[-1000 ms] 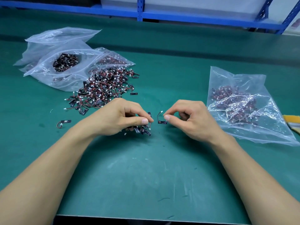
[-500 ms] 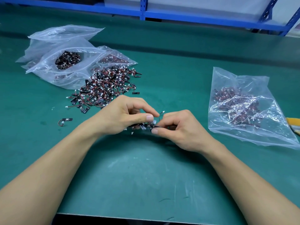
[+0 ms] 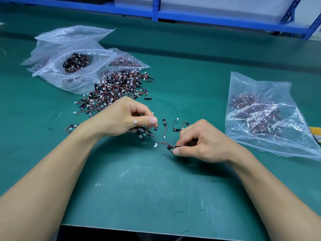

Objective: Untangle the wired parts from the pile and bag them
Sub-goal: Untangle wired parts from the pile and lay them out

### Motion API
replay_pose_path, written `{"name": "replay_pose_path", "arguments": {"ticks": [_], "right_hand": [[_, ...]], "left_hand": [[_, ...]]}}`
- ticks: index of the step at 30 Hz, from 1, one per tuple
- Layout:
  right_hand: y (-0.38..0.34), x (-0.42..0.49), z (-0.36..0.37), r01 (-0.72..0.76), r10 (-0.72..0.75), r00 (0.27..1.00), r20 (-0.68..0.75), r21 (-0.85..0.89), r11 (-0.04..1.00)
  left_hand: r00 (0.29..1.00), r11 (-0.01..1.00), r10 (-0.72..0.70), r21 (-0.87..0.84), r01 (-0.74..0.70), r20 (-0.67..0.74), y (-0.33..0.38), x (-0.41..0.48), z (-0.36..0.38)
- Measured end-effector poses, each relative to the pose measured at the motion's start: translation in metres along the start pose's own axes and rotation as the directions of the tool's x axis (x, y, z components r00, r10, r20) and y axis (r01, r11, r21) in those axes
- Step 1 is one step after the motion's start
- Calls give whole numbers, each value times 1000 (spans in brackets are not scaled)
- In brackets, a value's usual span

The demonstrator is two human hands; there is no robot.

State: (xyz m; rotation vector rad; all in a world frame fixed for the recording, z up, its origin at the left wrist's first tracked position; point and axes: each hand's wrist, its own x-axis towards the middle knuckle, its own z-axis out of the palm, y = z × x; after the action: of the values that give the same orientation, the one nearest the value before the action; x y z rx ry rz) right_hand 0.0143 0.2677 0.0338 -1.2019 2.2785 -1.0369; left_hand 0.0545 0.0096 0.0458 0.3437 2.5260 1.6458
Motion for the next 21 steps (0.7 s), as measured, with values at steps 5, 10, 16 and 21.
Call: {"name": "replay_pose_path", "arguments": {"ticks": [5, 10, 16, 21], "right_hand": [[-2, 4, 12, 7, -5, 1000, 26, -74, 997], [-3, 5, 10, 24, -27, 999, -27, -95, 995], [1, 3, 7, 7, -17, 989, -145, -67, 998], [-4, 5, 10, 37, -45, 963, -265, -35, 999]], "left_hand": [[985, 998, 60, 15, -58, -164, 0, 2, -4], [972, 996, 84, 29, -79, -218, 0, 3, -1], [956, 996, 90, 6, -92, -279, 4, 2, 1], [955, 992, 105, -44, -122, -277, 9, 2, 9]]}}
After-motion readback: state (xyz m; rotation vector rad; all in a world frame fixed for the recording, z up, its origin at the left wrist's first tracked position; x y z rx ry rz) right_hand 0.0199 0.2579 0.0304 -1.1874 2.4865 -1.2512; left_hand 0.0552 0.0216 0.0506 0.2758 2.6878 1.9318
